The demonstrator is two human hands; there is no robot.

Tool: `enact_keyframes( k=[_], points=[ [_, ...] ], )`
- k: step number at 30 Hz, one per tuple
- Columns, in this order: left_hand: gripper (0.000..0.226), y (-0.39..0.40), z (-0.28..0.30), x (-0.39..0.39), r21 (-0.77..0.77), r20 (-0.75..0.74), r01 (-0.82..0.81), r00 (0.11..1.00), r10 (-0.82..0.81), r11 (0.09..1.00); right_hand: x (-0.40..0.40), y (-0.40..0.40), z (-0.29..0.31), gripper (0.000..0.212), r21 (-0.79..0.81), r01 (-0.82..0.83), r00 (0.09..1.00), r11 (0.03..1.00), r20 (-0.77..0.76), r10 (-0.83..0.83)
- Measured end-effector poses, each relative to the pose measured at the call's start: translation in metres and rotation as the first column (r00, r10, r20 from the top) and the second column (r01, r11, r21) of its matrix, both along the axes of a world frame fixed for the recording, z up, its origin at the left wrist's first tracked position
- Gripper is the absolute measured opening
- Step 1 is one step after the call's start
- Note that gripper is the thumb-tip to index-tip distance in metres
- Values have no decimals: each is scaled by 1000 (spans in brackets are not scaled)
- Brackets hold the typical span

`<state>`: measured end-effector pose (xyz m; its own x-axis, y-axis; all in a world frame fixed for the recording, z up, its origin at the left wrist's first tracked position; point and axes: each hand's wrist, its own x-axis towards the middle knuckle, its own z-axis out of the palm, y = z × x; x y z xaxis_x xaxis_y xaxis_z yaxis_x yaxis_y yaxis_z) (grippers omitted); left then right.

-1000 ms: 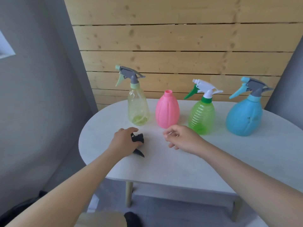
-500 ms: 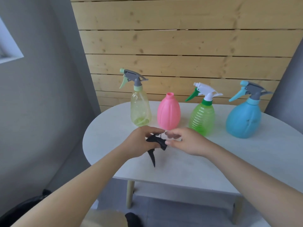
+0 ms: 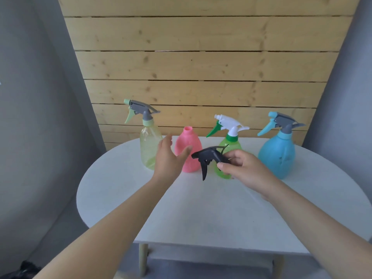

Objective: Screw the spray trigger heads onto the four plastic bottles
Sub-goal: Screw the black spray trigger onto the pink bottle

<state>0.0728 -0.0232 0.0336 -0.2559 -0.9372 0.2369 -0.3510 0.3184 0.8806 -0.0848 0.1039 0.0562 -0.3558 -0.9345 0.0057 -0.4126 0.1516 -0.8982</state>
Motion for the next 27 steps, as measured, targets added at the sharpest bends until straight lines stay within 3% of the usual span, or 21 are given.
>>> enact_keyframes(
  k=[4, 9, 19, 27],
  points=[
    [85, -13, -3, -21, 69, 62, -4, 998, -1, 998, -8, -1, 1, 18, -38, 24, 998, 999, 51, -22],
    [63, -22, -10, -33, 52, 90, 60, 994, -64, 997, -17, -5, 0, 17, -30, 51, 997, 998, 65, -49],
    [80, -12, -16, -6, 16, 133, 41, 990, -43, 999, -27, 4, 5, 14, -90, 105, 991, 990, 97, -96],
    [79, 6, -22, 12, 69, 95, 122, 987, -128, 990, -26, 14, 20, 13, -265, 194, 947, 945, 300, -111]
  ],
)
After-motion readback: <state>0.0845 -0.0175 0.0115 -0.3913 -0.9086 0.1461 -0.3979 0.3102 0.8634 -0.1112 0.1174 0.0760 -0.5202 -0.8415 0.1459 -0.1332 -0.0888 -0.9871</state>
